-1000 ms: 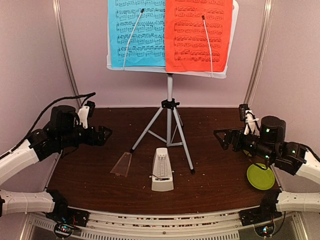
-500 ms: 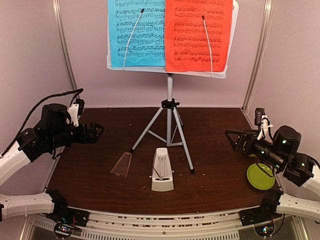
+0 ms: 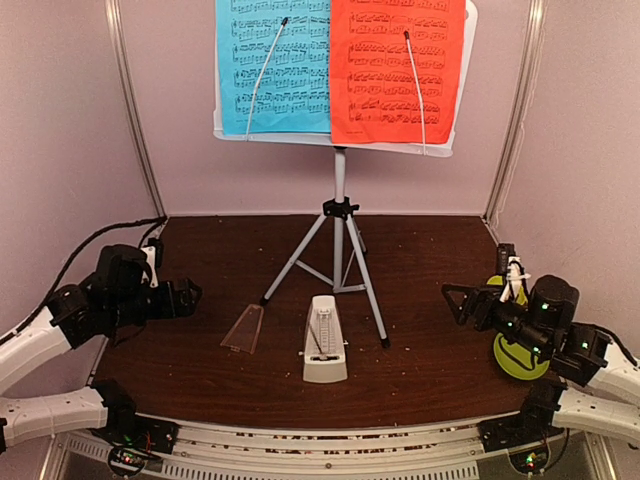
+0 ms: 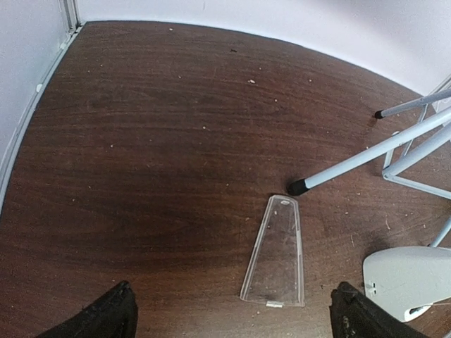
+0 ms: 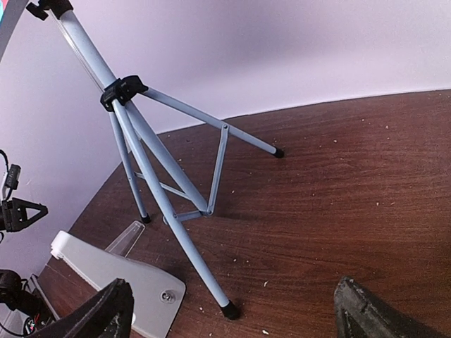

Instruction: Set up the instrument practice props

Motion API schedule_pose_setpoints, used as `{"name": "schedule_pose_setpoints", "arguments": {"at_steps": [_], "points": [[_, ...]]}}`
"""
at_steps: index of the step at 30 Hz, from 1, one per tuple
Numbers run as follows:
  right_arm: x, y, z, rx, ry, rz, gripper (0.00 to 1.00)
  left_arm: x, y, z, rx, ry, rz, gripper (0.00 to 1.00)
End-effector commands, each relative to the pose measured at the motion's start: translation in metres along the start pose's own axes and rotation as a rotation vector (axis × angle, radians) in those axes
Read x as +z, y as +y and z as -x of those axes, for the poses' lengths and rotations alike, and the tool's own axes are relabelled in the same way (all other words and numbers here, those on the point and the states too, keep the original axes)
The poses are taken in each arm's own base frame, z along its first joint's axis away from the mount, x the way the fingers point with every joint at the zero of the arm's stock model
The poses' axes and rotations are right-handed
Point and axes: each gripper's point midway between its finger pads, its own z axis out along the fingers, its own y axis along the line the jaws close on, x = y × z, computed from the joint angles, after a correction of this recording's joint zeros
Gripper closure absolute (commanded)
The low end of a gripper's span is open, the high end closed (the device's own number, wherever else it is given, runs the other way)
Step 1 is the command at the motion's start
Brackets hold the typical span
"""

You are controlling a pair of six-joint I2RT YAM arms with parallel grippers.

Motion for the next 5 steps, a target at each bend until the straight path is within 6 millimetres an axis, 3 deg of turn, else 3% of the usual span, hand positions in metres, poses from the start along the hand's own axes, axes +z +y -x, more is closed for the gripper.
{"name": "schedule_pose_setpoints", "arguments": {"at_steps": [1,5], "points": [[0.0034,0.0003,0.0051,0.028,-0.033,0.006,0.0,-0.0009,0.0021,0.0093,-0.053,-0.046,0.01,0.02],[0.0059,0.001,0.0035,0.029,-0.022,0.009,0.0,-0.0003,-0.0002,0.0145,-0.047,-0.049,0.013,0.02]]}}
